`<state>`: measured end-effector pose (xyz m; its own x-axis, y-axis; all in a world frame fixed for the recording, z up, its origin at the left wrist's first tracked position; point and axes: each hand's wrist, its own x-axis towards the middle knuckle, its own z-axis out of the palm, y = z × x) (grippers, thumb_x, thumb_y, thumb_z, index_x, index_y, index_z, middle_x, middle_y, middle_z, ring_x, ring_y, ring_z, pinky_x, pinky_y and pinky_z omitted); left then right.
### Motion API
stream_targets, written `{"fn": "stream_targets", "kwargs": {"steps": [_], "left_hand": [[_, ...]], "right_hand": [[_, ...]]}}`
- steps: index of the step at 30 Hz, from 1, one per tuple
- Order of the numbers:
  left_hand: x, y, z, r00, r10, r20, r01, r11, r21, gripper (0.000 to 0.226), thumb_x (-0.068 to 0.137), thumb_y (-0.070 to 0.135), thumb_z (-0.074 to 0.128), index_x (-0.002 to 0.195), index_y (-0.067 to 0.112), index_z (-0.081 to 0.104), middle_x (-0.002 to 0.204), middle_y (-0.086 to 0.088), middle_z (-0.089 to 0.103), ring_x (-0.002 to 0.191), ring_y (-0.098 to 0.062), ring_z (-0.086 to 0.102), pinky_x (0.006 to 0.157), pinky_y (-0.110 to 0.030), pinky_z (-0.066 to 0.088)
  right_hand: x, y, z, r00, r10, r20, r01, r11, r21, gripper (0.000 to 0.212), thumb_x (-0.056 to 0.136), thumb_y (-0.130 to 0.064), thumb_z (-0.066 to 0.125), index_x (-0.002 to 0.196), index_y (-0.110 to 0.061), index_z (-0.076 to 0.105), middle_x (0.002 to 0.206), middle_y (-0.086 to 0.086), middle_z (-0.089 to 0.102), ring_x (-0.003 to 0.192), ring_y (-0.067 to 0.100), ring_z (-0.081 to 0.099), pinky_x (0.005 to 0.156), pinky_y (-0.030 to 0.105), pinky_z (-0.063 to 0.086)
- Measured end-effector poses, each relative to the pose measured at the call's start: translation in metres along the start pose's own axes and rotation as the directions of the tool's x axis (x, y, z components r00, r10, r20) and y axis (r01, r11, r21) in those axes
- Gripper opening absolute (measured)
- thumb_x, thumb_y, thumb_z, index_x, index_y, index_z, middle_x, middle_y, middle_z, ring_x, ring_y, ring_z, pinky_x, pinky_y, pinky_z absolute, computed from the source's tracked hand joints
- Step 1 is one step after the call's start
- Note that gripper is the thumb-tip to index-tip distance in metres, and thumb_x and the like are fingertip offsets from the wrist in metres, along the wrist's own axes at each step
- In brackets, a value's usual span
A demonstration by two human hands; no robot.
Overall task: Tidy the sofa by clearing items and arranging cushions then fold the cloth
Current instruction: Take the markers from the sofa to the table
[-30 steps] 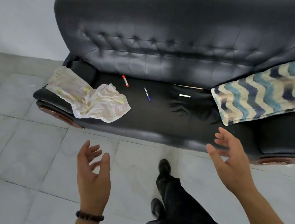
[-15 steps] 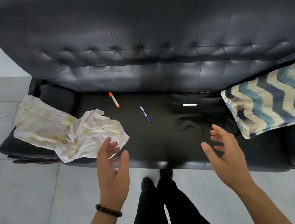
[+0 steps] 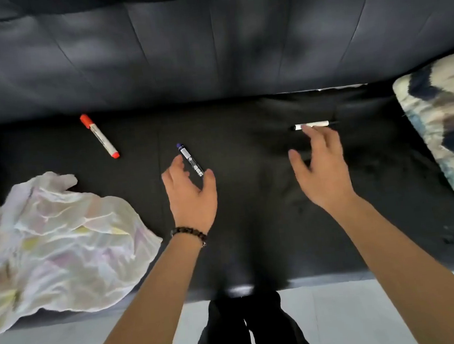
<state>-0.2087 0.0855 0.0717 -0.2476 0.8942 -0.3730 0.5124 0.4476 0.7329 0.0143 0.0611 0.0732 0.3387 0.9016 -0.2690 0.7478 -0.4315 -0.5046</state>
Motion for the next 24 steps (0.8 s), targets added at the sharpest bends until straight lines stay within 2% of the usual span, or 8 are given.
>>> {"fn": "stream_targets", "kwargs": {"steps": [4,7,9,12,16,18,21,24], "left_hand": [[0.039,-0.050,0.055,0.992,-0.071,-0.109,0.088,0.983,0.160,0.084,0.080,0.044,0.071,0.145,0.009,0.030,0.135,-0.009,0.036,0.121,-0.026,0.044,0.095,-0.040,0.043],[0.049,-0.080,0.077,0.987,0.067,-0.143,0.000,0.906,0.423,0.080,0.082,0.046,0.067,0.141,0.003,0.035,0.128,-0.016,0.043,0.114,-0.034,0.046,0.092,-0.047,0.042],[0.049,-0.093,0.084,0.967,0.200,-0.157,-0.088,0.844,0.530,0.065,0.087,0.039,0.061,0.136,0.000,0.043,0.117,-0.018,0.051,0.100,-0.035,0.050,0.081,-0.046,0.043],[0.050,-0.098,0.084,0.955,0.266,-0.128,-0.144,0.798,0.585,0.045,0.093,0.027,0.053,0.129,0.001,0.051,0.106,-0.017,0.058,0.090,-0.035,0.053,0.074,-0.045,0.044],[0.047,-0.088,0.071,0.979,0.203,-0.013,-0.165,0.830,0.533,0.040,0.099,0.022,0.043,0.134,0.003,0.047,0.117,-0.016,0.057,0.103,-0.035,0.054,0.084,-0.045,0.045],[0.038,-0.079,0.059,0.990,0.141,0.021,-0.136,0.891,0.434,0.039,0.101,0.021,0.038,0.136,0.004,0.044,0.123,-0.014,0.054,0.110,-0.032,0.053,0.088,-0.044,0.046],[0.008,-0.066,0.040,0.986,0.139,0.090,-0.162,0.909,0.383,0.037,0.101,0.022,0.038,0.134,0.007,0.044,0.123,-0.010,0.052,0.107,-0.029,0.055,0.085,-0.043,0.049],[-0.019,-0.061,0.027,0.987,0.097,0.131,-0.139,0.924,0.355,0.035,0.100,0.023,0.040,0.133,0.009,0.045,0.121,-0.008,0.052,0.104,-0.028,0.056,0.082,-0.041,0.047]], "right_hand": [[0.061,0.039,0.061,1.000,0.010,-0.029,-0.018,0.960,-0.281,0.064,0.099,-0.016,0.049,0.155,-0.013,0.020,0.162,0.022,0.001,0.147,0.046,0.005,0.115,0.058,0.024],[0.096,0.070,0.082,0.993,0.088,0.084,-0.034,0.866,-0.499,0.089,0.088,-0.003,0.057,0.158,-0.016,0.003,0.164,0.016,-0.007,0.148,0.046,-0.006,0.118,0.056,0.017],[0.107,0.087,0.090,0.974,0.146,0.172,-0.019,0.813,-0.582,0.091,0.084,-0.001,0.061,0.157,-0.013,0.008,0.161,0.017,0.012,0.147,0.046,0.008,0.117,0.055,0.021],[0.103,0.099,0.096,0.989,0.089,0.119,0.010,0.761,-0.649,0.067,0.078,0.004,0.067,0.140,-0.005,0.042,0.136,0.023,0.042,0.121,0.047,0.043,0.101,0.053,0.040],[0.081,0.105,0.085,0.999,0.029,0.035,0.002,0.746,-0.666,0.037,0.086,0.000,0.059,0.122,-0.001,0.052,0.124,0.026,0.048,0.117,0.044,0.044,0.105,0.056,0.033],[0.071,0.106,0.076,0.990,0.038,0.135,0.061,0.748,-0.661,0.036,0.088,-0.002,0.056,0.124,-0.002,0.051,0.134,0.023,0.045,0.125,0.042,0.040,0.108,0.053,0.029],[0.060,0.102,0.056,0.928,0.099,0.359,0.117,0.837,-0.535,0.029,0.096,-0.010,0.051,0.124,-0.010,0.048,0.132,0.014,0.050,0.119,0.037,0.050,0.099,0.045,0.039],[0.053,0.094,0.040,0.916,0.114,0.385,0.093,0.874,-0.478,0.040,0.098,-0.019,0.052,0.135,-0.013,0.039,0.135,0.014,0.046,0.122,0.036,0.046,0.097,0.046,0.039]]}}
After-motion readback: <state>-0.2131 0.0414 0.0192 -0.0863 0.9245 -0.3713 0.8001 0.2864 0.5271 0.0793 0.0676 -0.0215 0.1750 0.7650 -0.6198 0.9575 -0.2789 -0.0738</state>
